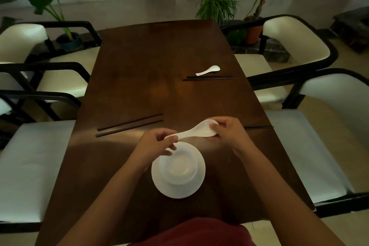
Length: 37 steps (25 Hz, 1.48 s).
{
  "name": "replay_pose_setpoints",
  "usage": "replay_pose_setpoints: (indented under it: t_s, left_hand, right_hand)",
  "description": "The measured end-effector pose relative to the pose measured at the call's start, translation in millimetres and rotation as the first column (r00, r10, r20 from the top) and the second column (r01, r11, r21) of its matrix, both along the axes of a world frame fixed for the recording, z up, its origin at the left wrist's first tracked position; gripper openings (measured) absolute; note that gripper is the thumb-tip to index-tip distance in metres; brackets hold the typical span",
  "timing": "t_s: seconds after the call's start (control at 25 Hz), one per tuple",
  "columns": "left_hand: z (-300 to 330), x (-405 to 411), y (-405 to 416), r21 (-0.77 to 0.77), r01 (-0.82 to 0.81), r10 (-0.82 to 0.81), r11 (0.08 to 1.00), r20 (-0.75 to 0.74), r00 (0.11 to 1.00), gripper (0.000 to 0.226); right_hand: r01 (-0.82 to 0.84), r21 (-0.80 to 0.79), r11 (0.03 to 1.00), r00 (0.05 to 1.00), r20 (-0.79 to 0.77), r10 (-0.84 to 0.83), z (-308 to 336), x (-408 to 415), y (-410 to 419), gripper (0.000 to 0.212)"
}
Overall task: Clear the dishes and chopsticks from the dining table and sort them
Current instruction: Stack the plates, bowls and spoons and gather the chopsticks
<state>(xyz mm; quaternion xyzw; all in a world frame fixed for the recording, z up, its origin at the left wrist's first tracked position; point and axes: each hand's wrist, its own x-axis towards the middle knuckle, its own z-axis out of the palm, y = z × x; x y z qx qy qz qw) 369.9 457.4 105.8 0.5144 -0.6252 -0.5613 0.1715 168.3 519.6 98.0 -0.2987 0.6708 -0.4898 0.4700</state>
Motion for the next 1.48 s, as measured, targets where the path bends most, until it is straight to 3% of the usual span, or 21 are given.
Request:
replay_pose_setpoints:
  t_s: [0.12,0.24,0.56,0.64,0.68,0.72,0.8,0.84,0.96,1.08,1.16,1.32,1.36,1.4,1.48]
  left_hand:
    - [1,-10,-11,0.242,-0.162,0.203,0.957,-0.154,0.967,0.008]
    - [3,-20,-27,0.447,-0.140,0.294,0.883,-0.296,0.909,0.012]
    - [-7,-69,-97,0.513,-0.232,0.453,0.826,-0.360,0.816,0.007]
    - [-14,-82,-120,0.539,-0.295,0.528,0.789,-0.351,0.773,0.008]
    - [-20,-88,-132,0.552,-0.329,0.569,0.766,-0.344,0.747,0.008]
    - [-27,-94,-143,0.564,-0.360,0.604,0.743,-0.333,0.724,0.008]
    - [-42,-104,-161,0.591,-0.400,0.653,0.701,-0.306,0.693,0.008]
    - [-50,-107,-168,0.598,-0.414,0.667,0.687,-0.293,0.685,0.009]
    - [-74,-113,-188,0.597,-0.443,0.685,0.668,-0.263,0.679,0.011]
    - [-93,-111,-202,0.599,-0.452,0.688,0.661,-0.243,0.684,0.011]
    - [-101,-108,-207,0.611,-0.450,0.689,0.652,-0.228,0.688,0.012]
    - [-109,-104,-210,0.635,-0.457,0.697,0.623,-0.187,0.692,0.012]
    - [-108,-104,-210,0.634,-0.460,0.700,0.622,-0.187,0.690,0.011]
    - [-107,-103,-210,0.630,-0.461,0.699,0.625,-0.190,0.689,0.010]
    - [-100,-101,-207,0.621,-0.446,0.682,0.644,-0.204,0.702,0.009]
  right_hand:
    - [0.011,-0.016,1.000,1.000,0.003,-0.011,1,-10,-11,0.015]
    - [-0.007,-0.001,1.000,1.000,-0.017,0.007,5,-26,-28,0.011]
    - [-0.151,0.055,0.987,0.987,0.069,0.147,-1,-95,-112,0.015]
    - [-0.078,0.113,0.990,0.996,0.051,0.073,-17,-132,-150,0.024]
    - [-0.013,0.135,0.991,0.998,-0.055,0.021,-29,-153,-173,0.023]
    - [0.037,0.151,0.988,0.966,-0.260,0.003,-41,-173,-196,0.022]
    - [0.029,0.171,0.985,0.734,-0.673,0.095,-70,-210,-239,0.030]
    - [-0.011,0.180,0.984,0.615,-0.775,0.148,-83,-224,-258,0.036]
    - [-0.140,0.234,0.962,0.406,-0.873,0.272,-123,-250,-306,0.050]
    - [-0.221,0.293,0.930,0.372,-0.857,0.358,-154,-257,-335,0.056]
    - [-0.250,0.272,0.929,0.338,-0.875,0.347,-166,-257,-345,0.051]
    - [-0.227,0.251,0.941,0.117,-0.952,0.282,-161,-255,-346,0.037]
    - [-0.206,0.221,0.953,0.129,-0.959,0.251,-154,-252,-344,0.032]
    - [-0.190,0.156,0.969,0.237,-0.951,0.200,-143,-247,-341,0.028]
    - [-0.165,-0.010,0.986,0.642,-0.760,0.100,-111,-228,-328,0.022]
